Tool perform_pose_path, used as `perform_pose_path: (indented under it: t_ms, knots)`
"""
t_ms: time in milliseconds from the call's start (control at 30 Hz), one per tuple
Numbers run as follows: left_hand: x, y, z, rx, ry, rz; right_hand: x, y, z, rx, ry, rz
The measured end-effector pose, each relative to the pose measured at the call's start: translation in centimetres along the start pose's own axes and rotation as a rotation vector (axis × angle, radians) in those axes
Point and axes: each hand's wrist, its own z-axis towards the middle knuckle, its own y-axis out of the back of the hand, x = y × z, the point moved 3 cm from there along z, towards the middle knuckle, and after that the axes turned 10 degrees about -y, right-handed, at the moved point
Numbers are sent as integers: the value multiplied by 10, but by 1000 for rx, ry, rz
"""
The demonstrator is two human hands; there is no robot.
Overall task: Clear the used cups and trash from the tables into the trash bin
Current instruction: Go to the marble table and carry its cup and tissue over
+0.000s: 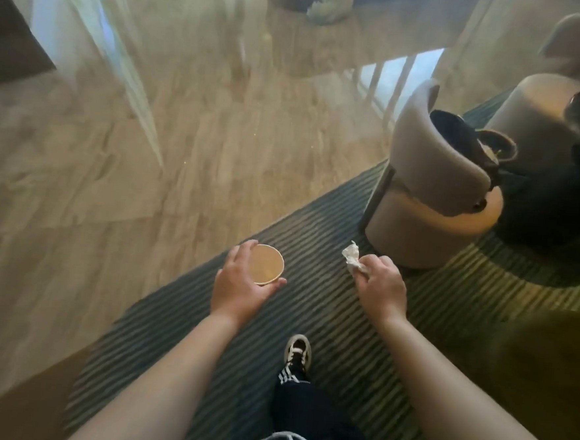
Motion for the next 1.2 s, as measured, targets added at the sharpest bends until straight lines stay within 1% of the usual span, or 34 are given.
perform_pose_path:
  t_ms: [167, 300, 467, 600, 667, 767, 833, 900, 1000, 1133, 1200]
  knots:
    - [-6, -15, 166, -22, -16, 21, 53, 18, 155, -28, -3, 4]
    - [-11, -42, 278, -12, -24, 20, 84, 25, 254, 0, -41, 49]
    - [0, -98, 426, 44, -56, -6, 101, 21, 388, -28, -76, 52]
    - [11, -149, 569, 88, -124, -35, 117, 12, 518, -69, -138, 64]
    - [14, -171, 646, 135, -160, -34, 133, 13, 587, -72, -184, 68]
    - [7, -199, 754, 214, -210, -15, 157, 26, 680, -105, -261, 82]
    - [-8, -220, 820, 250, -278, -12, 166, 39, 732, -139, -312, 87]
    - [-27, -244, 876, 290, -326, -18, 166, 52, 776, -180, -371, 93]
    - [-60, -287, 943, 363, -379, -24, 148, 71, 830, -272, -476, 105]
    - [-99, -359, 1016, 441, -469, -45, 104, 84, 896, -348, -629, 145]
    - [-120, -403, 1051, 472, -515, -49, 77, 90, 933, -391, -675, 174]
